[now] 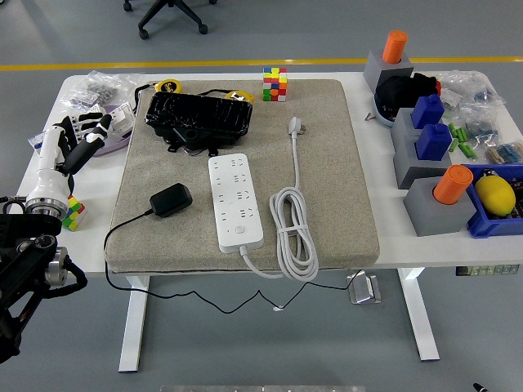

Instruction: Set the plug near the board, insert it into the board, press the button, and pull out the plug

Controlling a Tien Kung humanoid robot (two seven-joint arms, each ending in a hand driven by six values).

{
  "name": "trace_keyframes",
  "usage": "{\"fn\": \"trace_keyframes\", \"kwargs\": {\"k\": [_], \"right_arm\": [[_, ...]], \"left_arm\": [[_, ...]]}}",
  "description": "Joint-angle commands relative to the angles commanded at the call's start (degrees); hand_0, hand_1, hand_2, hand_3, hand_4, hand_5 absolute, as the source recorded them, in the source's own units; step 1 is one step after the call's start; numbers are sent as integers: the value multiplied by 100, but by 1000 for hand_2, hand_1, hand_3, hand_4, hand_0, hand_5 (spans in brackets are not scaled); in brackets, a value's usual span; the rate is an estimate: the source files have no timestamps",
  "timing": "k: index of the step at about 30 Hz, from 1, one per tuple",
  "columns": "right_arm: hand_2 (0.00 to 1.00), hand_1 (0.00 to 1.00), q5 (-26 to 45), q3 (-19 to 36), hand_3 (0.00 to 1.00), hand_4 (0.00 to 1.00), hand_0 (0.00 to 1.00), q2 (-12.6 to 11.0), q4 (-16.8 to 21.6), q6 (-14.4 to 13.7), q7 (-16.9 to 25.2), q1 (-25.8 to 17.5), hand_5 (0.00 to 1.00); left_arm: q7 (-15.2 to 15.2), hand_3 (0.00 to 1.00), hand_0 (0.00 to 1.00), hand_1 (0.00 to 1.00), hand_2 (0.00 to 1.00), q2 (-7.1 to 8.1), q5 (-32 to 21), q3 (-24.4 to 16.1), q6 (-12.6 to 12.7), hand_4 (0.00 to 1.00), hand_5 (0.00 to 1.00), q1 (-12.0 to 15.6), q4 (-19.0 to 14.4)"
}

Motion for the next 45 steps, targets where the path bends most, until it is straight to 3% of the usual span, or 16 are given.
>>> {"fn": "trace_keyframes", "kwargs": {"k": [45], "right_arm": [[669,647,3,22,560,945,603,6,-16,5,-8,16,509]], "left_arm": [[42,613,492,582,614,-16,-15,-74,-28,819,526,37,-89]]}}
